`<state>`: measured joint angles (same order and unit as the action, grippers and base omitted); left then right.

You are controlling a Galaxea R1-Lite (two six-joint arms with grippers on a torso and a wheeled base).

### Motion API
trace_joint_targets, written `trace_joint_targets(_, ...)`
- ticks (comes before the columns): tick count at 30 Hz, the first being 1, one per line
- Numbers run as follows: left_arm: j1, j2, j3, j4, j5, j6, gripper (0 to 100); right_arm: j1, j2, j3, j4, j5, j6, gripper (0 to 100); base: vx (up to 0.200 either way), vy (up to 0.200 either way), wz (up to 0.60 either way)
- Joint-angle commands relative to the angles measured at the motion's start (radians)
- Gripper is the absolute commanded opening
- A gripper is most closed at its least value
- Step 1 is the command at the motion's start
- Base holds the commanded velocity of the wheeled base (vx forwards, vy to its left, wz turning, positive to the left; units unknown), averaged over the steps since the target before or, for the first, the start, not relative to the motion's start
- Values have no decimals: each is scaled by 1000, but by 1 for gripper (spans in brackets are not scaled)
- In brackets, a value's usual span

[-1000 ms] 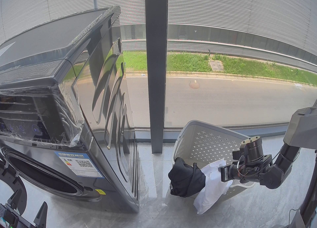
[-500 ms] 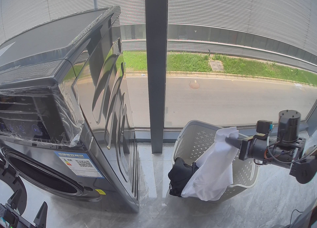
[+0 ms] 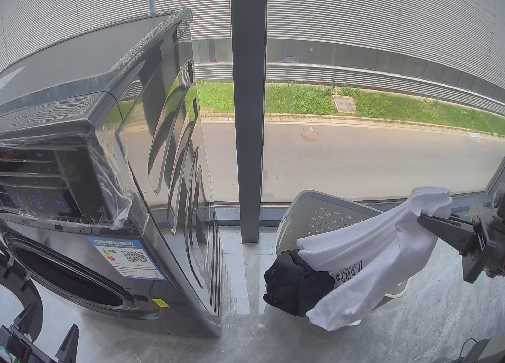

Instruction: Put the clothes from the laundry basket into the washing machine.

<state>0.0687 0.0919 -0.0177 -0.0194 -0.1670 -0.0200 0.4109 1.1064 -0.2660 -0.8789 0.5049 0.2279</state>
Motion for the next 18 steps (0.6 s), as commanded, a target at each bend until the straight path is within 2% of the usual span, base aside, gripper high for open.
trace_joint_targets(1, 0, 2, 1, -2, -5, 0, 100, 2, -83, 13, -2, 17, -9, 0, -200, 0, 0)
trace_joint_targets(11, 0, 2, 1, -1, -5, 0, 100, 0, -82, -22, -2, 69, -12, 0, -200, 0, 0)
trace_joint_targets(18, 0, 2, 1, -1, -5, 0, 100, 0, -82, -24, -2, 124, -10, 0, -200, 0, 0)
